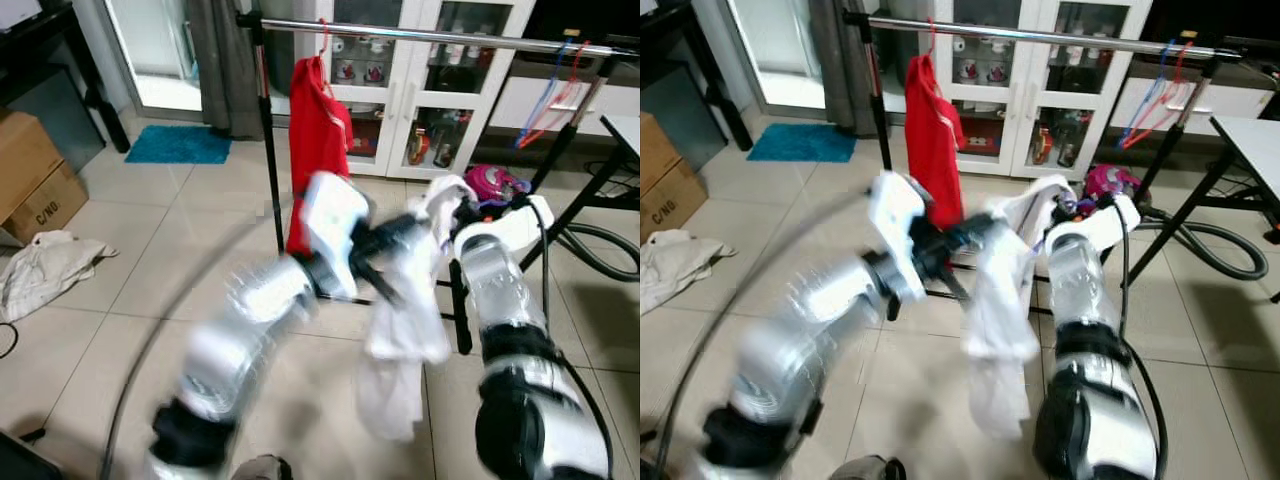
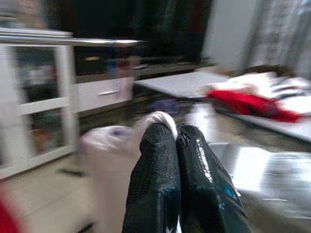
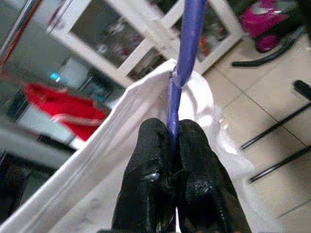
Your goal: Hang hanger
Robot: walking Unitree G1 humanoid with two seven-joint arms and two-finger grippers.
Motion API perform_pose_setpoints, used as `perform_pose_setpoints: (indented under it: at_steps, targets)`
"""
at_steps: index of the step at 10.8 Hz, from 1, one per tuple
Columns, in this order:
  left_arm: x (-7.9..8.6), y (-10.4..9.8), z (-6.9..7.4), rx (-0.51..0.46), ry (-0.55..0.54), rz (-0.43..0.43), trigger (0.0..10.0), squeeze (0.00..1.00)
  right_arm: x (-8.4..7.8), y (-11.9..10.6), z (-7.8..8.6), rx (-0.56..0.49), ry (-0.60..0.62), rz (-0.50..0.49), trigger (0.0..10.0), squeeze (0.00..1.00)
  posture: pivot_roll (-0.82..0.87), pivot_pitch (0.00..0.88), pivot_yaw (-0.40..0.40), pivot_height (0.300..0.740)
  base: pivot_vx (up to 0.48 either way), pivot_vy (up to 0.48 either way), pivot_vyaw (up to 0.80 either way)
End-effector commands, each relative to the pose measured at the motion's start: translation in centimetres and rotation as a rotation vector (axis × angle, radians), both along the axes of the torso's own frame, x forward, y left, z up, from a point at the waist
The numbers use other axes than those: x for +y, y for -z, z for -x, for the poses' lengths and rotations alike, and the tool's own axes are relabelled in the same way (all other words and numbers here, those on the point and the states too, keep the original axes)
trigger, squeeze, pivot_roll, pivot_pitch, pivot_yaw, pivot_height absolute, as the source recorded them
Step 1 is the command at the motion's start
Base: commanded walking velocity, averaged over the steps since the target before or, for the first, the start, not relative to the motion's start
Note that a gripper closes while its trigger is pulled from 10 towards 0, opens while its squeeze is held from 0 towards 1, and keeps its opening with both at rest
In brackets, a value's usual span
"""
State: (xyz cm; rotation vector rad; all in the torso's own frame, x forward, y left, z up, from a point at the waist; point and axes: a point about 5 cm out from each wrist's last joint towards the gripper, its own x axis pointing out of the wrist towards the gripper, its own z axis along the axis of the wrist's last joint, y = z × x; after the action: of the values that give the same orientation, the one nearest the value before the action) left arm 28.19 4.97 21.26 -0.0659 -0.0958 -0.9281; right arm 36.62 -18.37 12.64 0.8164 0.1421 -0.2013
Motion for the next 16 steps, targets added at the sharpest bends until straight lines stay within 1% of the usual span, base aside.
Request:
perform_pose_setpoints:
  at_steps: [1, 2, 3, 4, 5, 6, 7, 8, 9, 10, 11, 12, 13, 16]
  targets:
    - [2.1, -1.6, -1.4, -0.057, -0.114, 0.015, 10.0, 0.00, -0.4, -0.9, 0.2, -0.034, -0.041, 0.059, 10.0, 0.00, 0.13, 0.000, -0.012, 0.740, 0.000, 0.000, 0.00]
    - [3.1, -1.9, -1.9, -0.064, -0.143, 0.000, 10.0, 0.00, -0.6, -1.1, 0.5, -0.044, -0.057, 0.067, 10.0, 0.00, 0.13, 0.001, -0.009, 0.740, 0.000, 0.000, 0.00]
    - [3.9, -0.9, -2.0, -0.032, -0.177, -0.056, 10.0, 0.00, -0.9, -1.9, 0.7, -0.079, -0.065, 0.057, 10.0, 0.00, 0.13, 0.000, -0.009, 0.740, 0.000, 0.000, 0.00]
    - [3.5, -0.1, -1.5, 0.002, -0.151, -0.069, 10.0, 0.00, -0.9, -2.5, 0.7, -0.101, -0.075, 0.053, 10.0, 0.00, 0.13, 0.001, -0.008, 0.740, 0.000, 0.000, 0.00]
    - [2.7, 0.7, -0.9, 0.025, -0.117, -0.086, 10.0, 0.00, -0.7, -3.0, 0.8, -0.112, -0.092, 0.054, 10.0, 0.00, 0.13, 0.001, -0.007, 0.740, 0.000, 0.000, 0.00]
    - [2.3, 1.0, -0.8, 0.026, -0.112, -0.104, 10.0, 0.00, -0.6, -3.2, 0.8, -0.114, -0.095, 0.054, 10.0, 0.00, 0.13, 0.001, -0.008, 0.740, 0.000, 0.000, 0.00]
    - [1.6, 0.9, -0.1, 0.032, -0.048, -0.098, 10.0, 0.00, -0.7, -3.3, 0.7, -0.119, -0.074, 0.036, 10.0, 0.00, 0.13, 0.000, -0.011, 0.740, 0.000, 0.000, 0.00]
    - [1.0, 0.7, 0.2, 0.020, -0.022, -0.098, 10.0, 0.00, -0.5, -3.1, 0.6, -0.108, -0.077, 0.031, 10.0, 0.00, 0.13, 0.000, -0.013, 0.740, 0.000, 0.000, 0.00]
    - [1.1, 0.6, -0.3, 0.014, -0.053, -0.100, 10.0, 0.00, 0.2, -3.0, 0.7, -0.104, -0.099, 0.033, 10.0, 0.00, 0.13, 0.000, -0.013, 0.740, 0.000, 0.000, 0.00]
    - [1.5, 0.4, -0.7, 0.007, -0.084, -0.106, 10.0, 0.00, 0.4, -3.0, 0.7, -0.099, -0.114, 0.045, 10.0, 0.00, 0.13, 0.000, -0.013, 0.740, 0.000, 0.000, 0.00]
    - [2.0, 0.0, -1.3, -0.006, -0.129, -0.099, 10.0, 0.00, 0.7, -2.9, 0.8, -0.096, -0.135, 0.061, 10.0, 0.00, 0.13, 0.000, -0.013, 0.740, 0.000, 0.000, 0.00]
    - [2.4, -1.0, -1.9, -0.019, -0.140, -0.058, 10.0, 0.00, 1.1, -2.7, 0.8, -0.089, -0.162, 0.065, 10.0, 0.00, 0.14, 0.000, -0.011, 0.740, 0.000, 0.000, 0.00]
    - [2.4, -1.5, -2.2, -0.027, -0.146, -0.051, 10.0, 0.00, 1.6, -2.7, 0.9, -0.091, -0.188, 0.067, 10.0, 0.00, 0.14, 0.000, -0.010, 0.740, 0.000, 0.000, 0.00]
    - [2.6, -1.8, -2.7, -0.037, -0.145, -0.054, 10.0, 0.00, 2.3, -2.7, 1.0, -0.092, -0.235, 0.095, 10.0, 0.00, 0.14, 0.000, 0.000, 0.740, 0.000, 0.000, 0.00]
